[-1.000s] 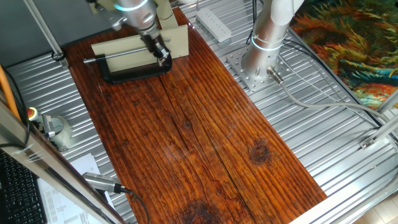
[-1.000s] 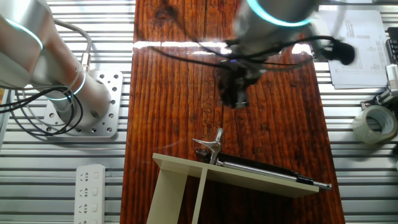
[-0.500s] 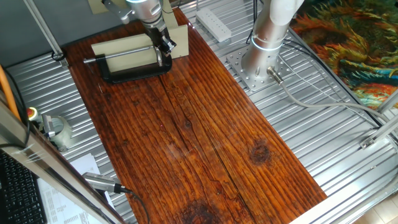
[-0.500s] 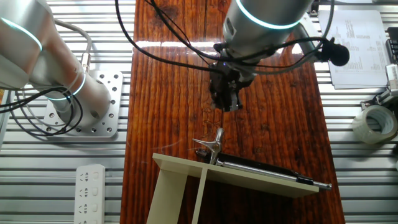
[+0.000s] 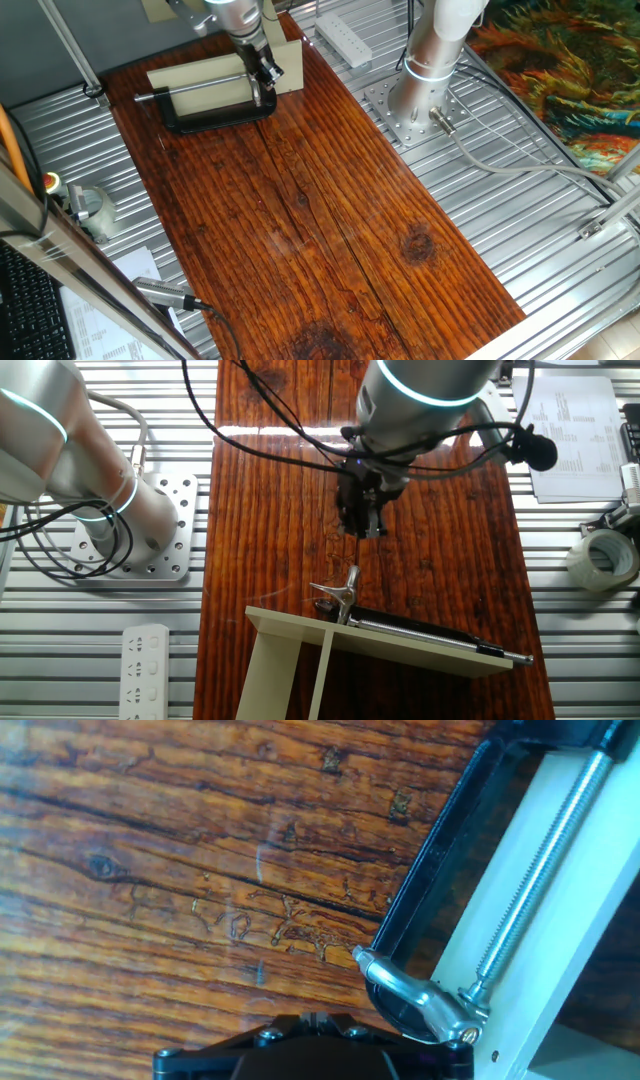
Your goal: Turn off the water tap
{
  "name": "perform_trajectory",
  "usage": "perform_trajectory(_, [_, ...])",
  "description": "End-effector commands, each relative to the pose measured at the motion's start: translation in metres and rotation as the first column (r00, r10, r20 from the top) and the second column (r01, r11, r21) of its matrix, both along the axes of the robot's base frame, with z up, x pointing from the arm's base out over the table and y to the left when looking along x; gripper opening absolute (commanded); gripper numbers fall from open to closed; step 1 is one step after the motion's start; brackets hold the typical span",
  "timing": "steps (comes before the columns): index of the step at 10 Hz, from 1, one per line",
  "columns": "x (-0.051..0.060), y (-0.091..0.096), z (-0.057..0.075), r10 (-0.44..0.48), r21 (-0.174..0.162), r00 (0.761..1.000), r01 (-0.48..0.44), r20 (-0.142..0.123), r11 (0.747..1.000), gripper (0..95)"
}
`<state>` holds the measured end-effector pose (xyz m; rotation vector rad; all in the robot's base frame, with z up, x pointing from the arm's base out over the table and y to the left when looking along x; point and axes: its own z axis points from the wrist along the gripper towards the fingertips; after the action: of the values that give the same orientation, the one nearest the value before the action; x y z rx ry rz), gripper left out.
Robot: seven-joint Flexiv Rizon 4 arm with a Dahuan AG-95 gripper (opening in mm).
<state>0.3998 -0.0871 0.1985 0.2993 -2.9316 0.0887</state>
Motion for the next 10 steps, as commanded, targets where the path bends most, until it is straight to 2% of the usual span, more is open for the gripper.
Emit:
perform_trajectory(1, [-0.013,-0.008,0.002,0.034,0.006,0.999,-0.034,0.003,0.999,0.0])
perform_trajectory(5, [-0.035,-0.024,0.007,0.073,0.011,0.997,-0.073,-0.008,0.997,0.0])
perform_trajectory(7, [-0.042,-0.028,0.004,0.072,0.009,0.997,-0.072,-0.007,0.997,0.0])
perform_trajectory(10, [-0.046,-0.03,0.002,0.064,0.01,0.998,-0.064,-0.002,0.998,0.0])
